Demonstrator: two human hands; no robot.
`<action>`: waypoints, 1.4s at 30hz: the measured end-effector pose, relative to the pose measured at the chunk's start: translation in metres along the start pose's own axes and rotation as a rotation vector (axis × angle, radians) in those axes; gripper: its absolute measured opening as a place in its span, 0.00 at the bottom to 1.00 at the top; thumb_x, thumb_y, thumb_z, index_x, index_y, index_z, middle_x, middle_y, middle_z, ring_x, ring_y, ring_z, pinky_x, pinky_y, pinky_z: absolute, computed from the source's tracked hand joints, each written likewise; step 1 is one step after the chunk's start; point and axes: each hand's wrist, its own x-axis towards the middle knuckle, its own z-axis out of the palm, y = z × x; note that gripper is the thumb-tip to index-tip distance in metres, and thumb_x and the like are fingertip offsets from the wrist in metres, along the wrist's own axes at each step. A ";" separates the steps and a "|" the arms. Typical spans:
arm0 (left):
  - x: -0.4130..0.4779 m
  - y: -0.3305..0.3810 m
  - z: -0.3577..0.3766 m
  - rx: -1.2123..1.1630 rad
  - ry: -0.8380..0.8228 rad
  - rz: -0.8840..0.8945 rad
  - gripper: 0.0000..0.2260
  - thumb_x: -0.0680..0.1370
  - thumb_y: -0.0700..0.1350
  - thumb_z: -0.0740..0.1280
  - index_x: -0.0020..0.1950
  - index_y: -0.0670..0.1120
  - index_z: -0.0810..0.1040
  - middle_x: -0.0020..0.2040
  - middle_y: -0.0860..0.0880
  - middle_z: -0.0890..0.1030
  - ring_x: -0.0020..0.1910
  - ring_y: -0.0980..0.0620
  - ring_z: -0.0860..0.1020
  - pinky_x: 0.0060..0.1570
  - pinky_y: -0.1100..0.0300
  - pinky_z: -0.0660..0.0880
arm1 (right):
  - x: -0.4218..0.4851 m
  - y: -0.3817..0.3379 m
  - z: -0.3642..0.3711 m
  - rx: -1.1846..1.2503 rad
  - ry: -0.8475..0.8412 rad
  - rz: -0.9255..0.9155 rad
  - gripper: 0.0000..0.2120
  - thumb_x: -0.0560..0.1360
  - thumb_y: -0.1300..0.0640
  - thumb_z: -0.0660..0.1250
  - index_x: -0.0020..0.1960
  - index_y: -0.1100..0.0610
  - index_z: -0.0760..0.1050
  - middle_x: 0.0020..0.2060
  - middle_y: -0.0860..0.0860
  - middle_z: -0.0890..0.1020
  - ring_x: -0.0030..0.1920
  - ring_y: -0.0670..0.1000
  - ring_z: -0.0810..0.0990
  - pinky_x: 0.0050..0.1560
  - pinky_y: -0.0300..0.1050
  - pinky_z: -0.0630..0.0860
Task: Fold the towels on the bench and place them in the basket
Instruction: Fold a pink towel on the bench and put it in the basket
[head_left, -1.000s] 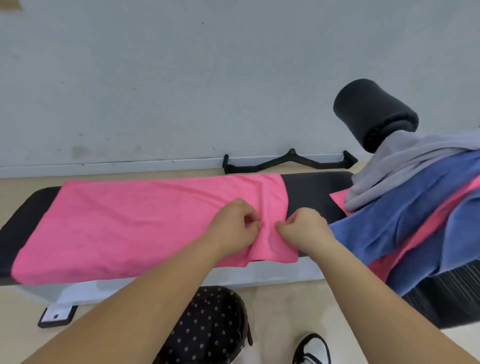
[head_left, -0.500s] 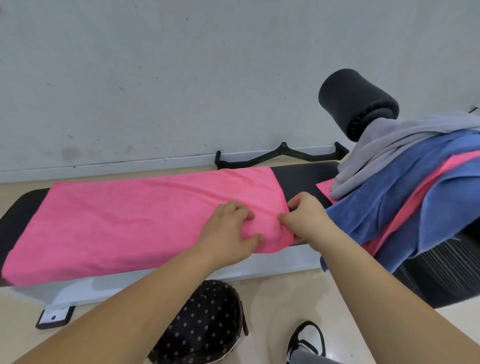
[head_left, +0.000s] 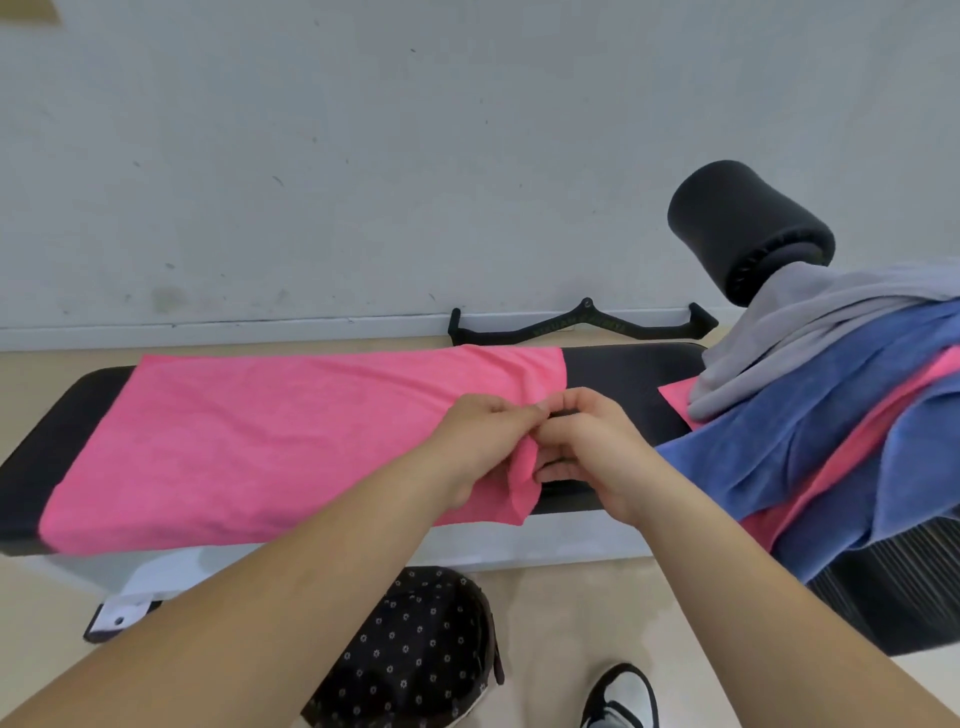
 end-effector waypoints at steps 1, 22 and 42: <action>0.003 -0.001 0.000 0.005 -0.009 0.008 0.07 0.80 0.46 0.70 0.46 0.43 0.83 0.33 0.46 0.82 0.30 0.52 0.79 0.33 0.60 0.77 | 0.003 -0.001 -0.001 0.009 0.069 0.035 0.10 0.77 0.66 0.63 0.57 0.60 0.74 0.39 0.59 0.85 0.38 0.57 0.84 0.47 0.56 0.84; -0.005 -0.015 -0.012 0.383 -0.097 0.070 0.07 0.74 0.38 0.71 0.38 0.46 0.76 0.34 0.47 0.78 0.34 0.51 0.79 0.34 0.60 0.76 | 0.081 -0.012 -0.005 0.205 0.359 0.030 0.22 0.78 0.68 0.60 0.69 0.57 0.78 0.61 0.54 0.82 0.60 0.54 0.80 0.61 0.50 0.78; -0.048 0.009 -0.073 -0.050 0.030 0.043 0.03 0.77 0.44 0.67 0.43 0.47 0.77 0.39 0.47 0.79 0.39 0.48 0.77 0.43 0.54 0.69 | 0.070 -0.099 0.091 -0.413 0.095 -0.332 0.34 0.82 0.44 0.59 0.82 0.57 0.53 0.83 0.42 0.39 0.82 0.45 0.51 0.67 0.42 0.55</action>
